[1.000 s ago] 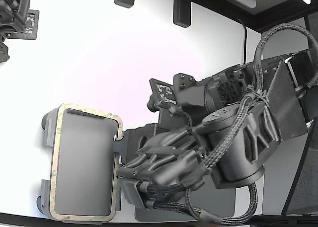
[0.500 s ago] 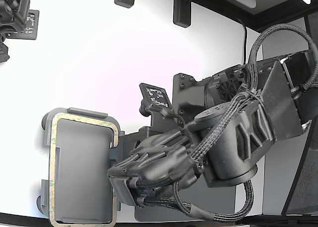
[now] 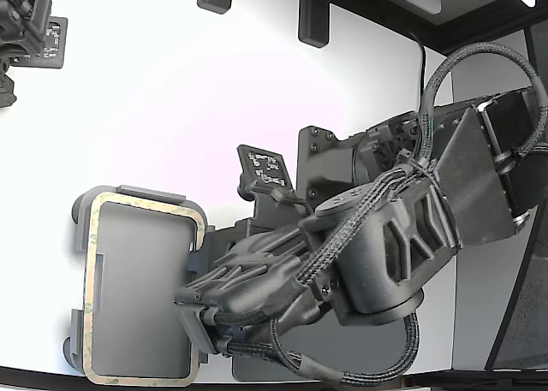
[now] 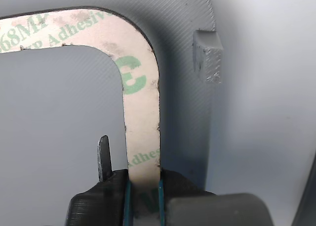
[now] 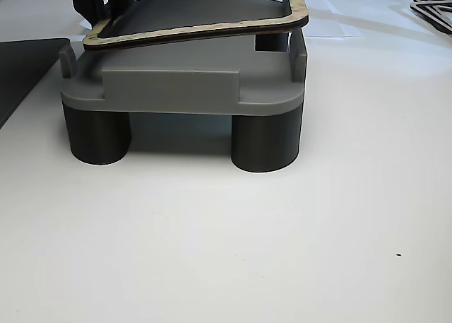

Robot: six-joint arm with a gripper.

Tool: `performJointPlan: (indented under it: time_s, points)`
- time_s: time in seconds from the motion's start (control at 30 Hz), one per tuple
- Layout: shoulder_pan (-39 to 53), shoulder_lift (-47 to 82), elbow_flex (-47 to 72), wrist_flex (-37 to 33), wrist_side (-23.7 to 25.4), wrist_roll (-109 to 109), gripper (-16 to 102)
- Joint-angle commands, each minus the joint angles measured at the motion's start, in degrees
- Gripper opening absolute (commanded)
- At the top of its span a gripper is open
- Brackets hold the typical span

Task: Move top rectangular frame to the holder.

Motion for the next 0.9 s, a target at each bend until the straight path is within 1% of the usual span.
performJointPlan:
  time_s: [0.0,0.87]
  points:
    - [-0.9,1.1,-1.3,0.7,0.1,0.2,-12]
    - [-1.6,1.9,1.6,0.7,-0.7,0.4,-12]
